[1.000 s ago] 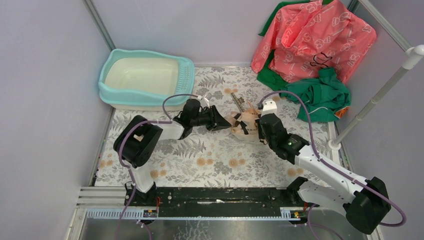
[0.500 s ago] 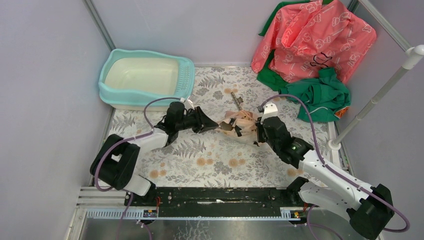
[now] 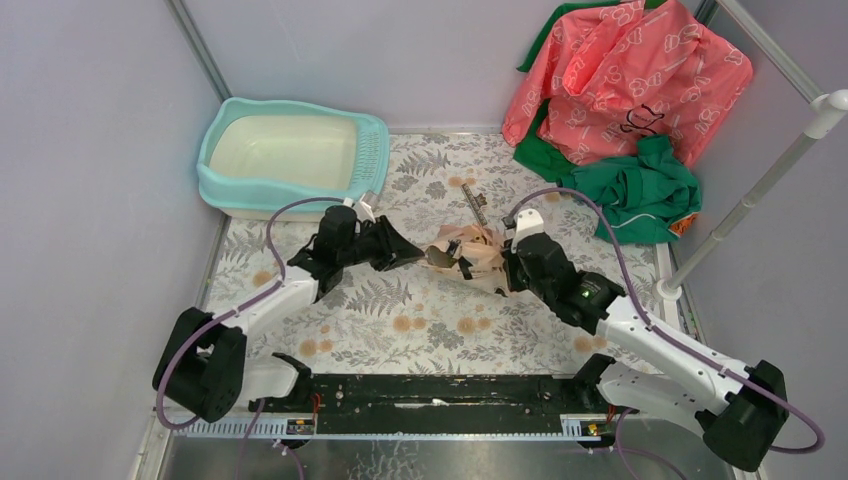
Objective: Fill the litter box with clean litter
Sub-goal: 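Scoop the cat litter from the cat litter bag.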
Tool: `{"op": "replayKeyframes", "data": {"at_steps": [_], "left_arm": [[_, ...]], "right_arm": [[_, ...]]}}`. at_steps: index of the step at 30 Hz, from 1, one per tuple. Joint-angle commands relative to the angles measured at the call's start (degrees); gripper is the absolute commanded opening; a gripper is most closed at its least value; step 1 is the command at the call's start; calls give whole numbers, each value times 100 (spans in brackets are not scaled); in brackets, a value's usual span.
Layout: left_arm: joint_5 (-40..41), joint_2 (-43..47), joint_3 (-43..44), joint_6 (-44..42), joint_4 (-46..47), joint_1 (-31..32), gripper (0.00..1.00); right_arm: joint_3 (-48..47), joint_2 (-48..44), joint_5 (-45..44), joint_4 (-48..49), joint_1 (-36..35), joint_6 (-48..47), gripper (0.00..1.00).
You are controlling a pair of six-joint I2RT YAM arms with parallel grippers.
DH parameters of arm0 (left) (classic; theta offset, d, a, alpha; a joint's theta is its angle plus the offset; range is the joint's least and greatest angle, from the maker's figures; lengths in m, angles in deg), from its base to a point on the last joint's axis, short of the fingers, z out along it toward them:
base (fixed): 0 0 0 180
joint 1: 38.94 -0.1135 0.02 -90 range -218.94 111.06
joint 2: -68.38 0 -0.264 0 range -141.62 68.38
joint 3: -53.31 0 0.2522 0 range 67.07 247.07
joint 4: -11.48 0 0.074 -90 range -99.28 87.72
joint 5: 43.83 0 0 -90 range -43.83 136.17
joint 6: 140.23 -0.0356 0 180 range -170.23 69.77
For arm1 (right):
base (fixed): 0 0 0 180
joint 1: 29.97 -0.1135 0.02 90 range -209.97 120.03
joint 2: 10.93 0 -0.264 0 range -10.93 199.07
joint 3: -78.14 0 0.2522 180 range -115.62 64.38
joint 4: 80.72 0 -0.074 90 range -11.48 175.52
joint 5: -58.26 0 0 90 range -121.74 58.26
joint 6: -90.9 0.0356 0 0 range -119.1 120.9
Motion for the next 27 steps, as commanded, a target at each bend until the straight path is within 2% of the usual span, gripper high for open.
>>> {"op": "replayKeyframes", "data": {"at_steps": [1, 5, 9, 14, 21, 27], "left_arm": [[255, 381, 138, -222, -472, -196, 2], [292, 516, 130, -272, -673, -189, 2], [350, 790, 62, -319, -945, -188, 2], [531, 1331, -109, -357, -1386, -188, 2], [848, 2300, -682, -264, -1717, -190, 2], [863, 2862, -1494, 98, -1110, -195, 2]], "right_arm": [[-422, 169, -737, -567, -665, -55, 12], [-680, 446, -614, -919, -1392, -39, 33], [-773, 342, -83, -1208, -1612, 82, 51], [-933, -254, 87, -1449, -1629, 199, 69], [-1268, -395, 33, -1736, -1629, 226, 72], [-1300, -423, -125, -1710, -1629, 245, 73]]}}
